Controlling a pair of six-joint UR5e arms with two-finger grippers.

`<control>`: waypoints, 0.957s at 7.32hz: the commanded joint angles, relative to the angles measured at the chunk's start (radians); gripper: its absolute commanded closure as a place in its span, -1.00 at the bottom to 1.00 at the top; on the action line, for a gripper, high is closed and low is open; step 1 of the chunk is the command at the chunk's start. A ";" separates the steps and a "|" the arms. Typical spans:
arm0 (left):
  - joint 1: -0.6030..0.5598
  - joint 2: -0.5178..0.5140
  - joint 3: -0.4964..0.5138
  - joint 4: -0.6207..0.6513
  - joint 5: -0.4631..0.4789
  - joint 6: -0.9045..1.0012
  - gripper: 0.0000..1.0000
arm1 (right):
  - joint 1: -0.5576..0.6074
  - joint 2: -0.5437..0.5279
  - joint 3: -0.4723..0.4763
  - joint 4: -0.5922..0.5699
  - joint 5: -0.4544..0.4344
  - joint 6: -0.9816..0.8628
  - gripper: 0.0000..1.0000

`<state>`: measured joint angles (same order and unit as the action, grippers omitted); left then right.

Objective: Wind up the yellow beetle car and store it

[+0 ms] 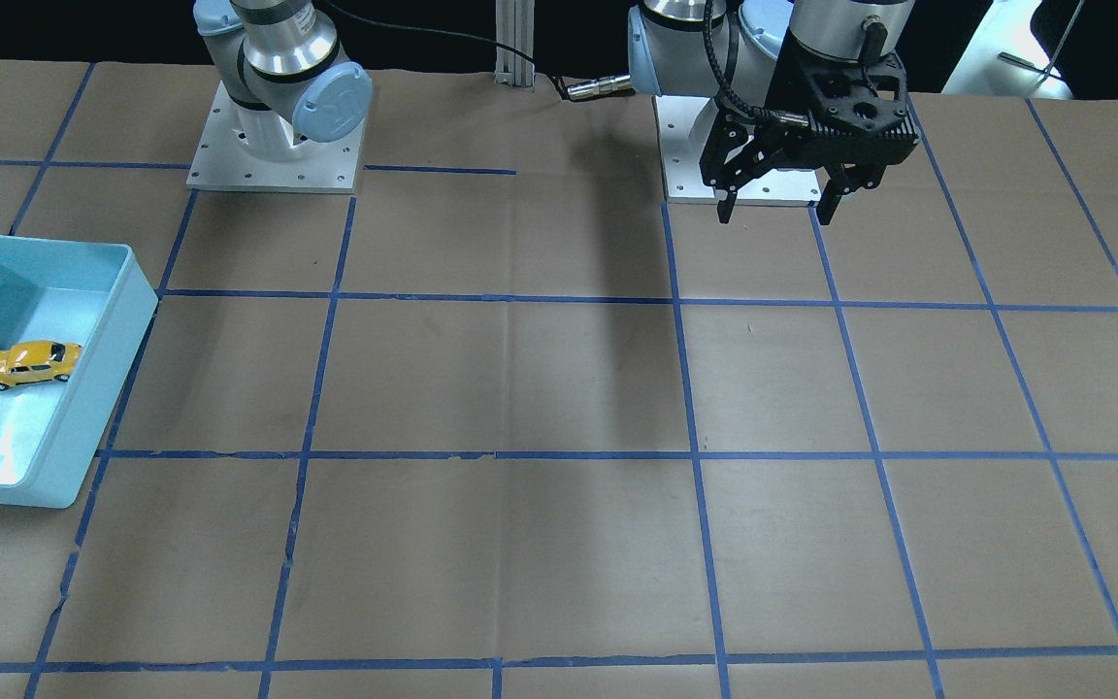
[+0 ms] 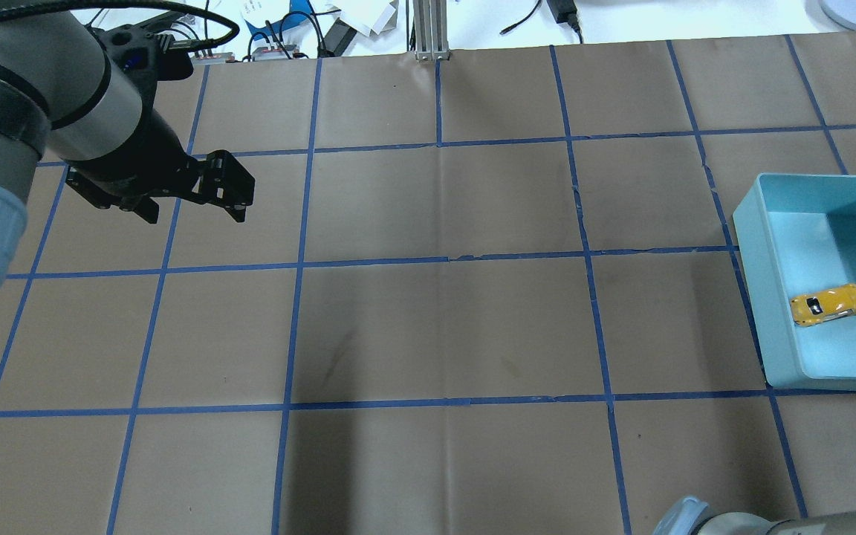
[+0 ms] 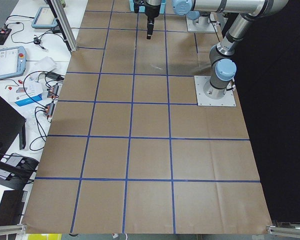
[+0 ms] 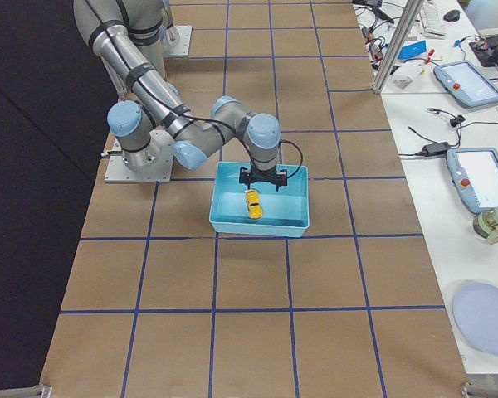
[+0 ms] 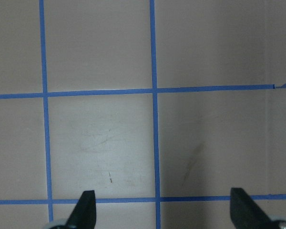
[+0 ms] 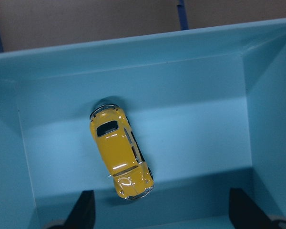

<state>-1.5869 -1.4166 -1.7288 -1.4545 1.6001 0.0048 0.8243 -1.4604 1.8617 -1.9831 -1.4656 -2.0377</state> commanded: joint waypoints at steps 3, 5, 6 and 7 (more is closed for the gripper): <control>-0.002 0.001 -0.002 -0.013 0.000 0.003 -1.00 | 0.085 -0.035 -0.133 0.116 0.076 0.787 -1.00; -0.004 0.001 0.000 -0.020 -0.002 0.001 -1.00 | 0.198 -0.035 -0.222 0.196 0.062 1.104 -1.00; -0.004 0.001 0.002 -0.020 -0.002 0.001 -1.00 | 0.261 -0.035 -0.249 0.219 0.059 1.211 -1.00; -0.004 0.001 0.002 -0.020 -0.003 0.001 -1.00 | 0.316 -0.034 -0.266 0.231 0.021 1.325 -1.00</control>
<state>-1.5904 -1.4159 -1.7281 -1.4738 1.5983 0.0063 1.0685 -1.4954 1.6248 -1.7745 -1.4135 -0.8609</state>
